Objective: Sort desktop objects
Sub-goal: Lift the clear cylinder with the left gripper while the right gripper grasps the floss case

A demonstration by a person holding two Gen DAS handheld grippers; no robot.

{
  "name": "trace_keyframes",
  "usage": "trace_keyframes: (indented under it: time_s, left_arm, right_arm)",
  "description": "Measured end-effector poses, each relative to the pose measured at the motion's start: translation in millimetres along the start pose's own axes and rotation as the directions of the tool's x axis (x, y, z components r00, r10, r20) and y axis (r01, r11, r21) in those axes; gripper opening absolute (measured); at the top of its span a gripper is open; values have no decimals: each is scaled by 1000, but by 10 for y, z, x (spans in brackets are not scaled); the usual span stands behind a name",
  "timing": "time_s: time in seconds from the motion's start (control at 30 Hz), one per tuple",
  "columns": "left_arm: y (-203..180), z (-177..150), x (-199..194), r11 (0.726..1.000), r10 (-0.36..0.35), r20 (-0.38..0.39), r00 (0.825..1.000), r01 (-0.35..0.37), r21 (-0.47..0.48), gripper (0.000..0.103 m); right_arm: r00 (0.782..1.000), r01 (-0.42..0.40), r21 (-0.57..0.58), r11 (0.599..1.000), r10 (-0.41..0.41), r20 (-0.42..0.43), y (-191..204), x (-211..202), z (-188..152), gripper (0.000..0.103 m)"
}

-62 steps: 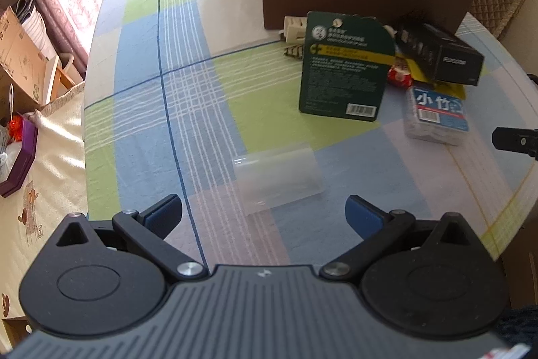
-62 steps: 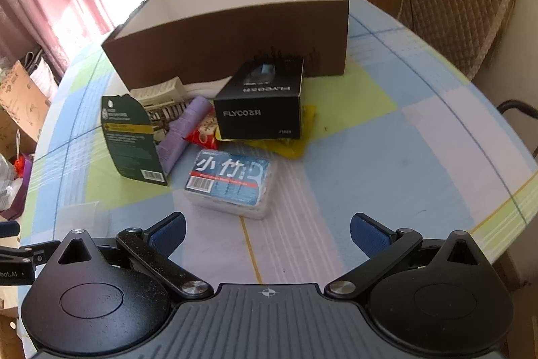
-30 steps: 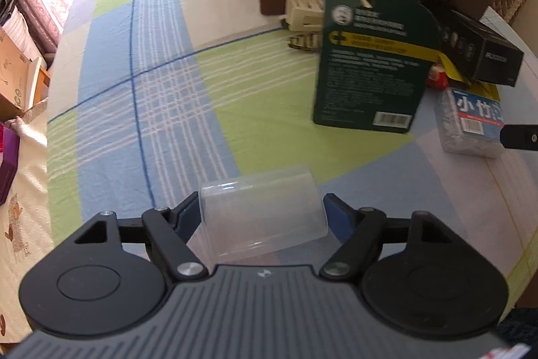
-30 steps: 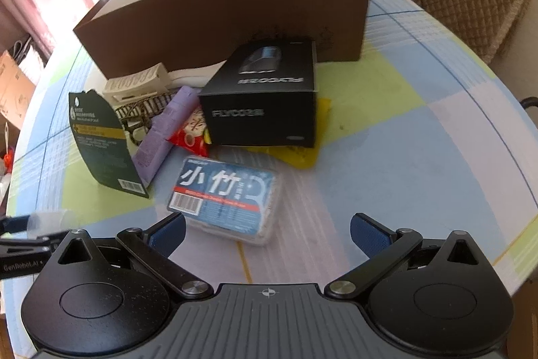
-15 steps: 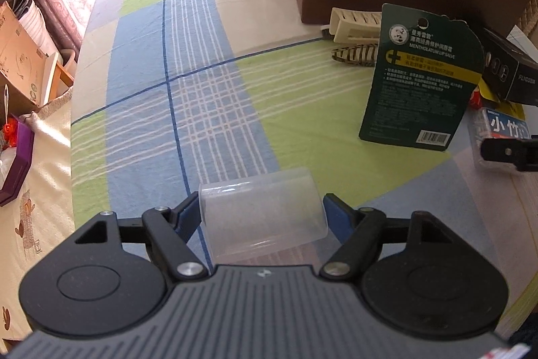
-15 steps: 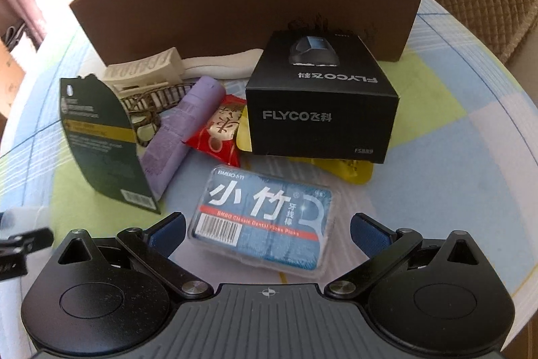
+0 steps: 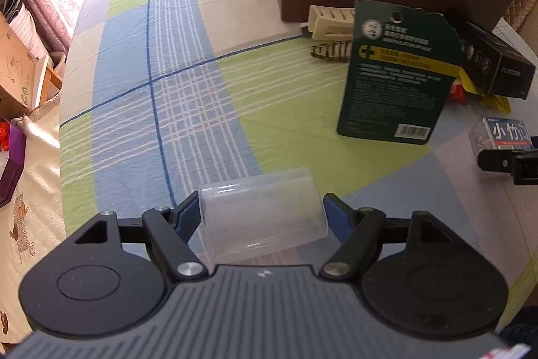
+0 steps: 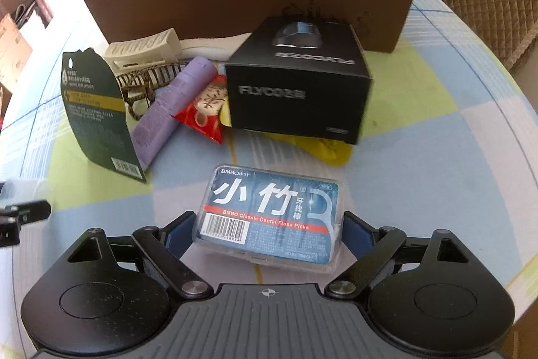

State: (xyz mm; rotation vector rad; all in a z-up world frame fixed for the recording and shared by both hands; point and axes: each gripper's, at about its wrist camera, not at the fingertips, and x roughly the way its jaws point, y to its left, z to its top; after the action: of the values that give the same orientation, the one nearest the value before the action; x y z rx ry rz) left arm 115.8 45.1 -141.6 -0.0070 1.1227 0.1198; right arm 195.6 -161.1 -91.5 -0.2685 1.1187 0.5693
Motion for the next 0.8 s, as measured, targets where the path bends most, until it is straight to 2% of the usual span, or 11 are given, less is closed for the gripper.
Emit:
trace_keyframes:
  time_s: [0.33, 0.8]
  left_arm:
    - [-210, 107, -308, 998, -45, 51, 998, 43, 37, 74]
    - [-644, 347, -686, 993, -105, 130, 986, 95, 76, 74]
  right_arm:
    - [999, -39, -21, 999, 39, 23, -307, -458, -31, 86]
    - [988, -91, -78, 993, 100, 118, -639, -905, 77, 86]
